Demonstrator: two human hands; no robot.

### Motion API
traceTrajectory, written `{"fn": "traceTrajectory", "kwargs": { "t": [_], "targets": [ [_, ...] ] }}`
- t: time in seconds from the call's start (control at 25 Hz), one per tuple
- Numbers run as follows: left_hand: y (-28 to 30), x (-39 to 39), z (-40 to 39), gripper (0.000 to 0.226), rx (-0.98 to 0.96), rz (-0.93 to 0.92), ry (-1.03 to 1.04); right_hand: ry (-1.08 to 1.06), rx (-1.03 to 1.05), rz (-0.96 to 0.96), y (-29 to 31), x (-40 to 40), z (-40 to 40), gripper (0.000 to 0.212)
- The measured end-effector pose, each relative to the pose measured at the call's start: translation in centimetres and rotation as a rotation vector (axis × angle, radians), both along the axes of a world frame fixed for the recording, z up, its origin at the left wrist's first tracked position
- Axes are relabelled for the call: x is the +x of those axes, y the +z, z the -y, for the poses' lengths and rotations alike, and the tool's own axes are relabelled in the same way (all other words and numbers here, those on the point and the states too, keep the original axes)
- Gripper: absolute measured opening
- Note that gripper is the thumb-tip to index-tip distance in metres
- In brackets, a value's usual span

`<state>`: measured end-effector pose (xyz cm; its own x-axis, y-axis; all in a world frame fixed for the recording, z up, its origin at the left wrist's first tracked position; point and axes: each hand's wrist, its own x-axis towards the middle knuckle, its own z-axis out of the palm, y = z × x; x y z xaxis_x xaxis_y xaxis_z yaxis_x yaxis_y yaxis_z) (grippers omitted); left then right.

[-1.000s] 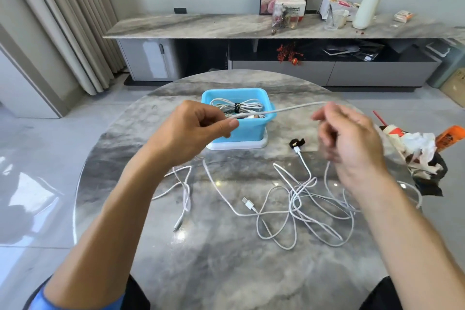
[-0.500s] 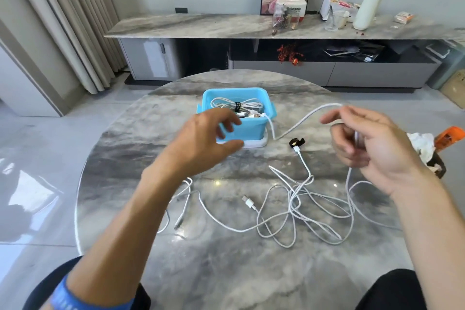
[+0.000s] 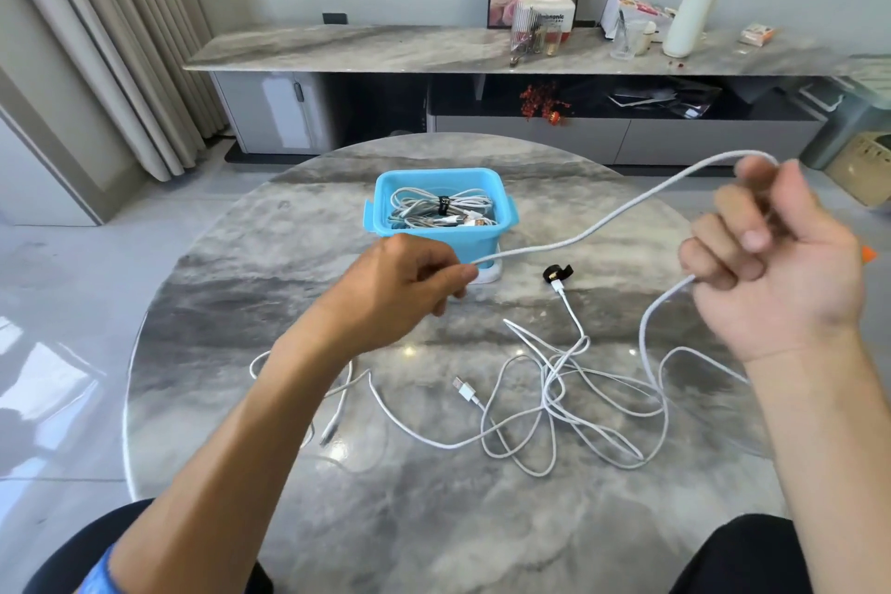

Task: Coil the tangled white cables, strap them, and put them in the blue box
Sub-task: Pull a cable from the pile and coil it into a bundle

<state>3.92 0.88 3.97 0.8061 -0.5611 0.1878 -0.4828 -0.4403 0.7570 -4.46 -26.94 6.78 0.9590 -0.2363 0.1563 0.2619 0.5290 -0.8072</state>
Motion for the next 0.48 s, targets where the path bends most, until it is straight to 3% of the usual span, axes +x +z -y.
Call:
{"fn": "traceTrajectory", "kwargs": {
  "t": [0.08, 0.16, 0.2, 0.24, 0.28, 0.36, 0.4, 0.48],
  "targets": [
    [0.4, 0.2, -0.4, 0.03, -0.128, -0.09, 0.064, -0.059, -0.245, -0.279, -1.1, 0.7, 0.8, 0.031],
    [0.9, 0.3, -0.4, 0.033, -0.291, -0.148, 0.161, -0.097, -0.929, -0.632, -2.4, 0.9, 0.8, 0.03],
    [1.0, 0.2, -0.4, 0.034, -0.319, -0.152, 0.18, -0.081, -1.217, -0.684, -2.7, 0.8, 0.0, 0.049],
    [1.1, 0.1, -0.3, 0.034, -0.327, -0.167, 0.163, -0.065, -1.38, -0.603, -2.8, 0.8, -1.0, 0.064],
    [1.0, -0.2, -0.1, 0.034, -0.331, -0.2, 0.125, -0.042, -1.374, -0.464, -2.6, 0.8, -2.2, 0.067],
    [1.0, -0.7, 0.2, 0.033, -0.367, -0.286, 0.025, -0.024, -1.248, -0.173, -2.1, 1.1, -4.3, 0.043],
    [1.0, -0.9, 0.4, 0.033, -0.377, -0.29, -0.001, -0.074, -1.312, -0.068, -2.2, 1.2, -5.4, 0.031],
    [1.1, -1.1, 0.7, 0.032, -0.397, -0.252, 0.018, -0.107, -1.462, 0.031, -3.2, 1.7, -6.2, 0.043]
  ]
}}
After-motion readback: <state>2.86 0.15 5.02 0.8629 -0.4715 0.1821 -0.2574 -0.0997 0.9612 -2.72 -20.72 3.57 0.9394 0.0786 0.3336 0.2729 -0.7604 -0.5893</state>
